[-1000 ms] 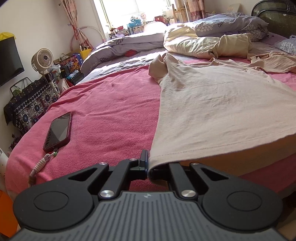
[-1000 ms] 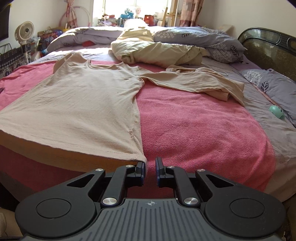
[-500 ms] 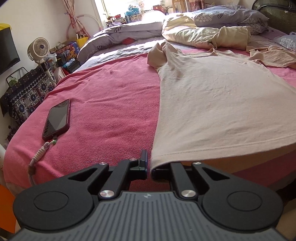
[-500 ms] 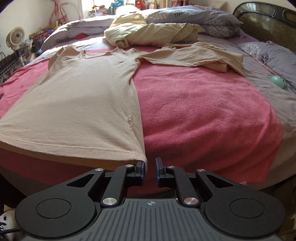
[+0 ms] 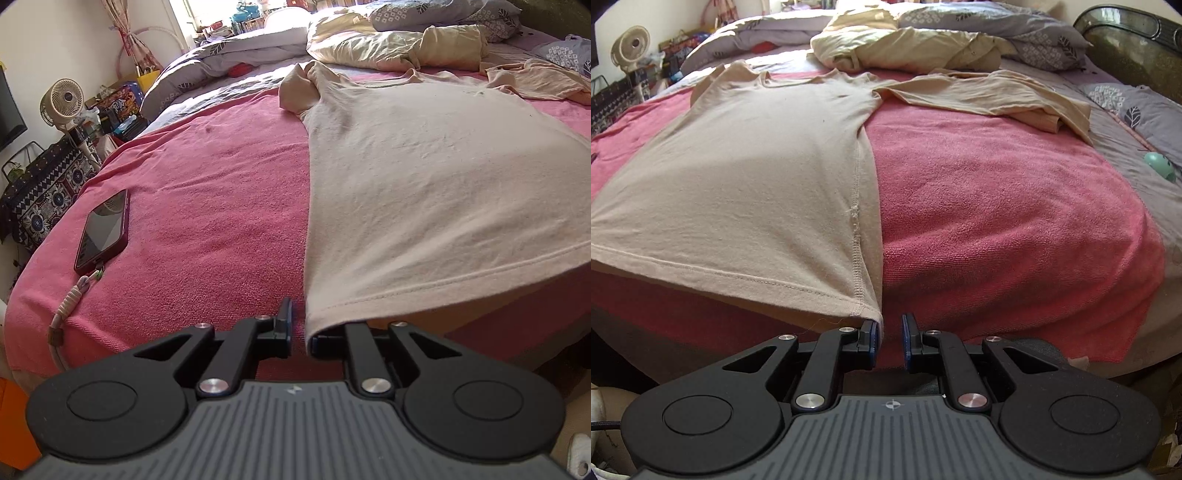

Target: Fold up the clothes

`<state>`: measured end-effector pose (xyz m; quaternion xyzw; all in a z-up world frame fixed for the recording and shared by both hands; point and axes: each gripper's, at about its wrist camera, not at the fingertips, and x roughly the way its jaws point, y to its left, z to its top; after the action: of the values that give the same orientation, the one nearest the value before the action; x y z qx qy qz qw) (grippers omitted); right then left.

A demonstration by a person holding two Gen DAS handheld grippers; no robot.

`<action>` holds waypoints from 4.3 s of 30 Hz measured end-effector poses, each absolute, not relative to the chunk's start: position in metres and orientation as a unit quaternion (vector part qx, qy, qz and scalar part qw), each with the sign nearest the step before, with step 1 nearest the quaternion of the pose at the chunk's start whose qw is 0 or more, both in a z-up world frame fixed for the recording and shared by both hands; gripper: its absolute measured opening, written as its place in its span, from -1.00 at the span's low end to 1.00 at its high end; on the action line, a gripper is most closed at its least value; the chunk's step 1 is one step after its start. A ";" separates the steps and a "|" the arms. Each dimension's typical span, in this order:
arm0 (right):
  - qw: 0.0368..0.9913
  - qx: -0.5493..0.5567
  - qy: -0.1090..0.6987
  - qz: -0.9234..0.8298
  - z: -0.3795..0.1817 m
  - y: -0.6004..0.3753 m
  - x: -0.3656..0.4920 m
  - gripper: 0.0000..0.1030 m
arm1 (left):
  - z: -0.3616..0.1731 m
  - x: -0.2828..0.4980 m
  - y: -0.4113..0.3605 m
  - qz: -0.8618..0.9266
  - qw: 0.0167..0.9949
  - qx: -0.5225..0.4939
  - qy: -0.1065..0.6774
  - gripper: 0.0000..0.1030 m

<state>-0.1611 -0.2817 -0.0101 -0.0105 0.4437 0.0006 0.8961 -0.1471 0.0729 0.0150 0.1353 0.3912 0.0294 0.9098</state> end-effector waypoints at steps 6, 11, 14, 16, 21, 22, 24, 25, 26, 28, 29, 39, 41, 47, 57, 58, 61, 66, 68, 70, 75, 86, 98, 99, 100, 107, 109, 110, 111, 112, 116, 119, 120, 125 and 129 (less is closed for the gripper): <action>0.897 -0.033 0.441 0.002 -0.007 -0.287 -0.161 -0.06 | 0.016 -0.158 0.085 0.030 0.908 0.143 0.393 0.10; 0.894 0.011 0.447 0.040 0.004 -0.313 -0.163 0.46 | 0.026 -0.172 0.091 0.013 0.909 0.151 0.388 0.21; 0.874 -0.037 0.484 0.032 -0.006 -0.318 -0.168 0.75 | 0.029 -0.177 0.094 0.007 0.904 0.158 0.398 0.30; 0.876 -0.069 0.477 0.023 -0.006 -0.318 -0.176 0.75 | 0.035 -0.178 0.098 0.007 0.906 0.152 0.395 0.39; 0.908 0.026 0.416 0.033 0.024 -0.334 -0.166 0.67 | 0.061 -0.176 0.113 0.014 0.924 0.116 0.363 0.39; 0.918 0.051 0.389 0.048 0.034 -0.335 -0.161 0.56 | 0.067 -0.176 0.116 0.016 0.928 0.109 0.357 0.38; 0.935 0.079 0.337 0.081 0.053 -0.327 -0.142 0.39 | 0.077 -0.175 0.122 0.019 0.934 0.094 0.344 0.38; 0.939 0.085 0.319 0.095 0.059 -0.318 -0.128 0.30 | 0.083 -0.173 0.125 0.018 0.938 0.085 0.336 0.38; 0.941 0.088 0.307 0.109 0.063 -0.307 -0.114 0.23 | 0.093 -0.162 0.122 0.001 0.947 0.058 0.317 0.38; 0.942 0.087 0.292 0.141 0.063 -0.283 -0.086 0.21 | 0.106 -0.131 0.107 -0.038 0.958 0.013 0.285 0.38; 0.941 0.083 0.291 0.155 0.060 -0.271 -0.074 0.20 | 0.107 -0.118 0.096 -0.055 0.960 0.004 0.274 0.38; 0.915 -0.042 0.382 0.124 0.000 -0.262 -0.094 0.13 | 0.015 -0.070 0.042 -0.085 0.938 0.024 0.334 0.46; 0.908 -0.078 0.408 0.055 0.011 -0.274 -0.101 0.21 | 0.000 -0.092 0.054 -0.096 0.941 0.031 0.324 0.46; 0.933 -0.083 0.339 0.082 0.078 -0.233 -0.033 0.35 | -0.015 -0.124 0.070 -0.110 0.957 0.028 0.268 0.60; 0.911 -0.241 0.279 0.184 0.063 0.086 0.192 0.45 | -0.022 -0.131 0.097 -0.185 0.955 -0.036 0.230 0.92; 0.905 -0.274 0.281 0.166 0.048 0.111 0.207 0.55 | -0.022 -0.131 0.098 -0.188 0.954 -0.036 0.229 0.95; 0.868 -0.374 0.308 0.109 -0.007 0.153 0.245 0.43 | -0.021 -0.131 0.100 -0.200 0.952 -0.037 0.228 0.96; 0.903 -0.285 0.309 0.089 0.009 0.114 0.246 -0.71 | -0.021 -0.132 0.103 -0.207 0.951 -0.040 0.226 0.98; 0.926 -0.254 0.268 0.083 0.039 0.081 0.225 -0.72 | -0.021 -0.132 0.102 -0.206 0.951 -0.038 0.226 0.99; 0.948 -0.211 0.228 0.075 0.074 0.039 0.195 -0.72 | -0.022 -0.132 0.101 -0.202 0.952 -0.033 0.226 0.99; 0.964 -0.135 0.229 -0.001 0.106 -0.082 0.122 -0.65 | -0.023 -0.130 0.095 -0.192 0.955 -0.023 0.226 0.99; 0.918 -0.254 0.304 -0.028 0.040 -0.121 0.053 0.35 | -0.027 -0.128 0.084 -0.176 0.958 -0.007 0.228 0.99; 0.860 -0.346 0.350 0.132 -0.005 -0.025 0.071 -0.74 | -0.024 -0.128 0.085 -0.180 0.957 -0.005 0.228 0.99; 0.869 -0.322 0.356 0.123 0.001 -0.032 0.076 -0.74 | -0.024 -0.127 0.085 -0.180 0.957 -0.005 0.228 0.99; 0.875 -0.308 0.355 0.113 0.007 -0.039 0.078 -0.74 | -0.024 -0.127 0.085 -0.180 0.957 -0.004 0.228 0.99; 0.925 -0.198 0.312 0.090 0.084 -0.074 0.088 -0.79 | -0.024 -0.127 0.082 -0.175 0.957 0.002 0.229 0.99; 0.936 -0.153 0.297 0.109 0.120 -0.074 0.102 -0.79 | -0.021 -0.128 0.079 -0.170 0.958 0.009 0.231 0.99; 0.941 -0.133 0.287 0.121 0.140 -0.072 0.109 -0.79 | -0.020 -0.128 0.078 -0.168 0.958 0.011 0.231 0.99; 0.945 -0.119 0.276 0.133 0.158 -0.069 0.115 -0.80 | -0.014 -0.128 0.079 -0.166 0.960 0.006 0.225 0.99; 0.948 -0.106 0.264 0.146 0.177 -0.065 0.120 -0.80 | -0.009 -0.128 0.080 -0.163 0.962 0.001 0.220 0.98; 0.953 -0.058 0.214 0.205 0.256 -0.053 0.130 -0.80 | 0.014 -0.121 0.083 -0.165 0.967 -0.015 0.193 0.97; 0.955 -0.030 0.194 0.224 0.288 -0.058 0.130 -0.80 | 0.034 -0.099 0.069 -0.176 0.972 0.012 0.158 0.97; 0.955 -0.020 0.187 0.231 0.299 -0.060 0.130 -0.80 | 0.040 -0.090 0.062 -0.178 0.973 0.025 0.145 0.98; 0.955 0.013 0.158 0.249 0.344 -0.075 0.128 -0.80 | 0.056 -0.017 0.009 -0.145 0.979 0.061 0.132 0.99; 0.960 0.013 0.155 0.233 0.353 -0.107 0.115 -0.80 | 0.050 0.053 -0.020 -0.080 0.979 0.048 0.179 0.98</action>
<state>0.1152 -0.1065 0.3533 0.0133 0.1552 0.2329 0.9599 0.0530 -0.0205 0.0501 0.0480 0.1794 -0.0801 0.9793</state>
